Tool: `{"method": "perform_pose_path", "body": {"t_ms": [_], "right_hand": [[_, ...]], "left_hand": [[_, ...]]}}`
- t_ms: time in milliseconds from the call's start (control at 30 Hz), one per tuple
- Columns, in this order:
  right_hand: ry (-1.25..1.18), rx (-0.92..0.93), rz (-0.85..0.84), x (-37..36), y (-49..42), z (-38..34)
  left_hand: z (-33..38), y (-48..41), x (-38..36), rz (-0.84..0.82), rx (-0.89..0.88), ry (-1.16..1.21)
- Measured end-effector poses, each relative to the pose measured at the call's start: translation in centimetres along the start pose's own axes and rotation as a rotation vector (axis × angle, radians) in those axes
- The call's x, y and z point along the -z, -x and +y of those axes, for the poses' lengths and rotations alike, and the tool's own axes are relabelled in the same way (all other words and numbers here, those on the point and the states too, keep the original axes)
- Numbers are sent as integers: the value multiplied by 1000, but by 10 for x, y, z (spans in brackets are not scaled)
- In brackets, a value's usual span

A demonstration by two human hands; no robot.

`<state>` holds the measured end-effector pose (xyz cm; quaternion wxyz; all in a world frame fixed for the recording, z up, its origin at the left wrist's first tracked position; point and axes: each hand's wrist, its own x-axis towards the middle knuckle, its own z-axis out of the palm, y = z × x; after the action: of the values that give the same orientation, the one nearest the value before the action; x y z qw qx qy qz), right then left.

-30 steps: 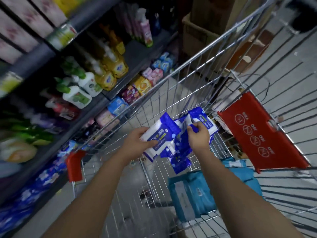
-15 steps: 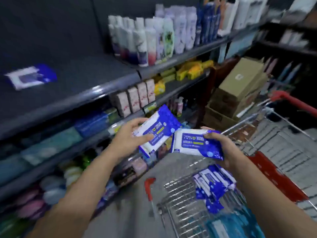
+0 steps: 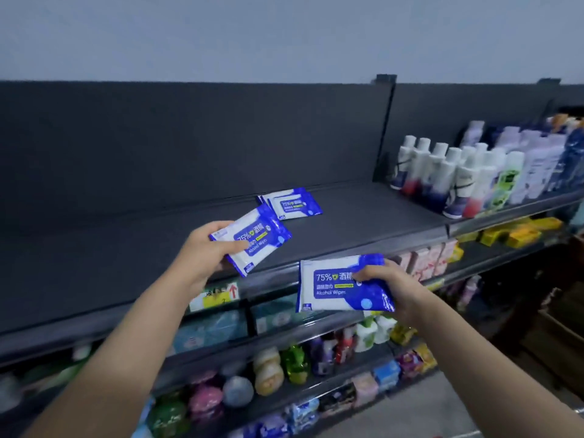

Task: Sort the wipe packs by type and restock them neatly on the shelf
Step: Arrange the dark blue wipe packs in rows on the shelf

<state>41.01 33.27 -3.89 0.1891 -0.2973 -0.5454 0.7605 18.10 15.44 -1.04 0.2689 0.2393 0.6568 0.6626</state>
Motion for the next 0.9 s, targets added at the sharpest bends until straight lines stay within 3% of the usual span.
{"method": "perform_pose_path", "body": {"t_ms": [300, 567, 733, 900], "right_hand": [[103, 21, -137, -27, -85, -27], [180, 26, -202, -1, -198, -55], [433, 216, -219, 25, -275, -75], [581, 374, -227, 30, -328, -65]], "left_hand": [[-14, -65, 17, 59, 16, -20], [-27, -165, -48, -31, 32, -143], [-35, -233, -72, -31, -203, -707], [-51, -269, -69, -90, -318, -793]]}}
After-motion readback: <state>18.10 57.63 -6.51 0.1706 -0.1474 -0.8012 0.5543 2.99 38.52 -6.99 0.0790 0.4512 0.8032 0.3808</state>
